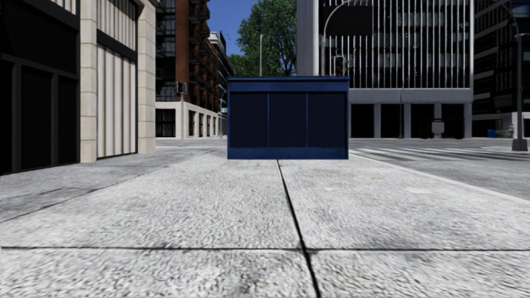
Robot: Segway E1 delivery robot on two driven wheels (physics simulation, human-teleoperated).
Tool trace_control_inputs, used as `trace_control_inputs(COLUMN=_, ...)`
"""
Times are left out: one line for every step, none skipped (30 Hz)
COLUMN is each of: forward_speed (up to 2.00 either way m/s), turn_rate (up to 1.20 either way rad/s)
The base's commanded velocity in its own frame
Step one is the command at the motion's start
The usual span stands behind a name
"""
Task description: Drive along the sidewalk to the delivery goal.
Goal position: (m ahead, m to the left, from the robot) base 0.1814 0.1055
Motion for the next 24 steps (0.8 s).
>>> trace_control_inputs(forward_speed=1.42, turn_rate=0.00)
trace_control_inputs(forward_speed=1.42, turn_rate=0.00)
trace_control_inputs(forward_speed=1.42, turn_rate=0.00)
trace_control_inputs(forward_speed=1.42, turn_rate=0.00)
trace_control_inputs(forward_speed=1.34, turn_rate=0.00)
trace_control_inputs(forward_speed=1.28, turn_rate=0.00)
trace_control_inputs(forward_speed=1.23, turn_rate=0.00)
trace_control_inputs(forward_speed=1.08, turn_rate=0.00)
trace_control_inputs(forward_speed=0.89, turn_rate=0.00)
trace_control_inputs(forward_speed=0.68, turn_rate=0.00)
trace_control_inputs(forward_speed=0.68, turn_rate=0.00)
trace_control_inputs(forward_speed=0.46, turn_rate=0.00)
trace_control_inputs(forward_speed=0.16, turn_rate=0.00)
trace_control_inputs(forward_speed=0.00, turn_rate=0.00)
trace_control_inputs(forward_speed=0.00, turn_rate=0.00)
trace_control_inputs(forward_speed=0.00, turn_rate=0.00)
trace_control_inputs(forward_speed=0.00, turn_rate=0.00)
trace_control_inputs(forward_speed=0.00, turn_rate=0.00)
trace_control_inputs(forward_speed=0.00, turn_rate=0.00)
trace_control_inputs(forward_speed=0.00, turn_rate=0.00)
trace_control_inputs(forward_speed=0.00, turn_rate=0.00)
trace_control_inputs(forward_speed=0.00, turn_rate=0.00)
trace_control_inputs(forward_speed=0.00, turn_rate=0.00)
trace_control_inputs(forward_speed=0.00, turn_rate=0.00)
